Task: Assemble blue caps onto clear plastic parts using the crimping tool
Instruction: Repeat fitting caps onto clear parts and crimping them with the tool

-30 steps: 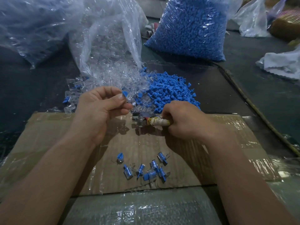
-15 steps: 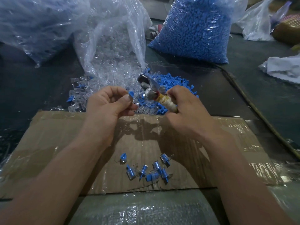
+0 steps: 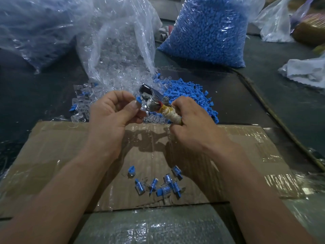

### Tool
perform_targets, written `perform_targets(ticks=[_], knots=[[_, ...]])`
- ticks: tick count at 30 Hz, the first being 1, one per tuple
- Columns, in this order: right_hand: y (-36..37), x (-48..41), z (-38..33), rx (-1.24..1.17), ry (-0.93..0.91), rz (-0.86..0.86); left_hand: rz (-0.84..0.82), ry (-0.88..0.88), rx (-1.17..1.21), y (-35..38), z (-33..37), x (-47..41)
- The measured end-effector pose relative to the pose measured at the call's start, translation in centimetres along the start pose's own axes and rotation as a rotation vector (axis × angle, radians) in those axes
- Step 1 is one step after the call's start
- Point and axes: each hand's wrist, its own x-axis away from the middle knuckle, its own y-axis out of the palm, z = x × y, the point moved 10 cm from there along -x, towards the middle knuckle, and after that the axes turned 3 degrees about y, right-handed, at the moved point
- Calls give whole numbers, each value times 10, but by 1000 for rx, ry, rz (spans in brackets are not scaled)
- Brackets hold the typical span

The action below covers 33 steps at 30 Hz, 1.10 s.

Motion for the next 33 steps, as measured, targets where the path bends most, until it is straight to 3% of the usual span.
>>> perform_targets(ticks=[22,33], knots=[[9,2,-8,21,35,-102,14,-26,25,2,-3,2],[6,1,-8,21,14,-32,15,-62,-3,-3,-4,0]])
